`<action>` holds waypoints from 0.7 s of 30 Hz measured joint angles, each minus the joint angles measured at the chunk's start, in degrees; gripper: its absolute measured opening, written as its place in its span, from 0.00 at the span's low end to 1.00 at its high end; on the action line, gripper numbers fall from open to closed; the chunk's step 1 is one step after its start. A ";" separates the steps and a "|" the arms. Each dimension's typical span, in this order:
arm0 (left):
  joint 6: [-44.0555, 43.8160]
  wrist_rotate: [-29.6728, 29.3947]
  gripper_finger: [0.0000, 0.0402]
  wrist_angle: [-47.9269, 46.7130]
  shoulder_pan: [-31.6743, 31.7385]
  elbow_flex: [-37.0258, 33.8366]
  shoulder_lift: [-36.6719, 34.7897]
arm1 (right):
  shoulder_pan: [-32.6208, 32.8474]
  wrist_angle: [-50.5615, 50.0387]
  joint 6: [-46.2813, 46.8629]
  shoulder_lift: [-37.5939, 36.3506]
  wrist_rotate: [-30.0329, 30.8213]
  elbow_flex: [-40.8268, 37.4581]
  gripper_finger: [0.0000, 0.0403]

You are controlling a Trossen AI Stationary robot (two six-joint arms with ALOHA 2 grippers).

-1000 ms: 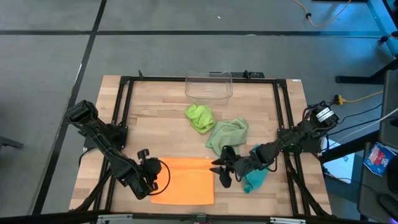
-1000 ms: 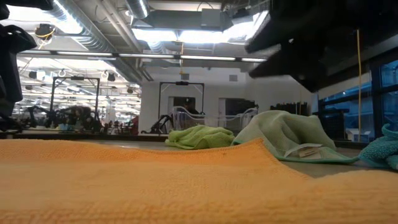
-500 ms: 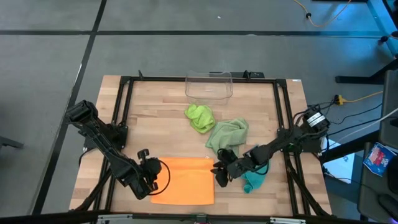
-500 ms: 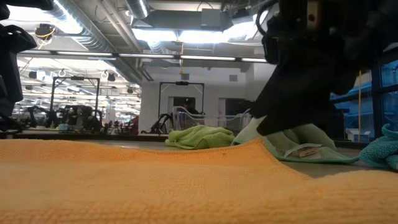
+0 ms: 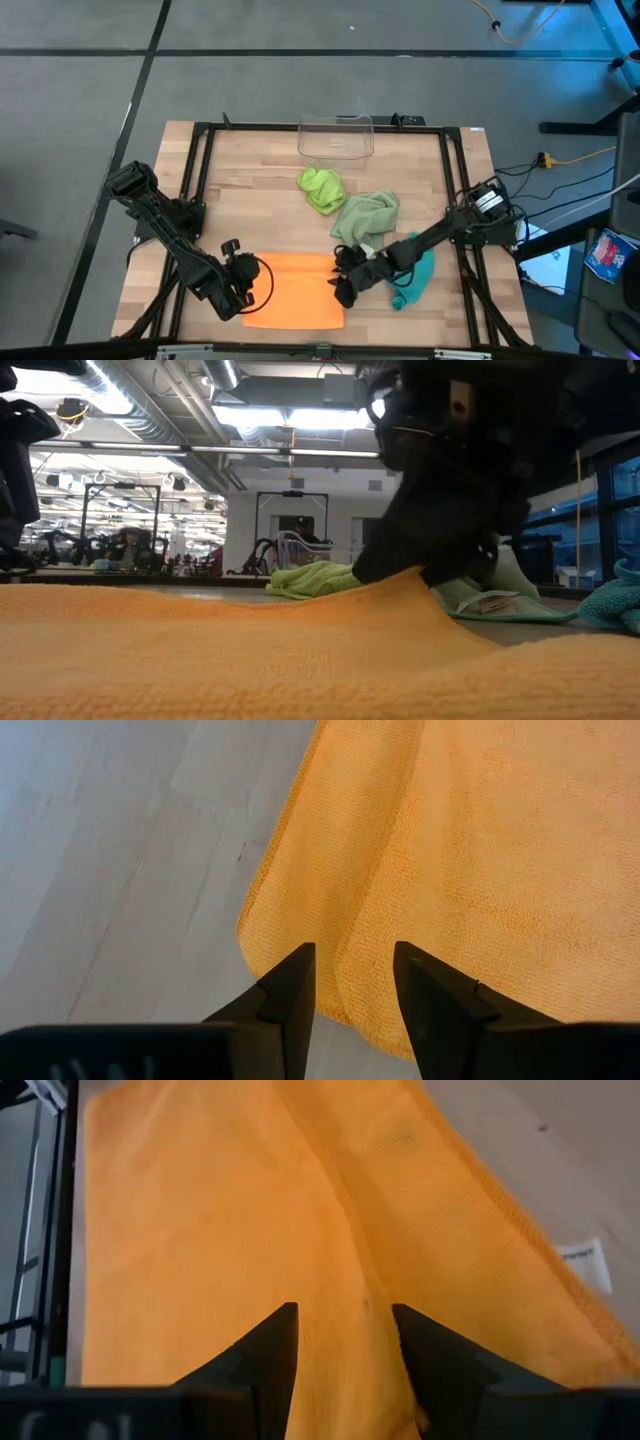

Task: Fold microfiber towels
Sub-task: Fold the orange microfiber towel

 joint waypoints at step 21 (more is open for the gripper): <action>-3.83 7.42 0.32 6.00 1.50 0.00 0.00 | 0.02 -5.42 7.75 -0.28 -1.89 0.31 0.02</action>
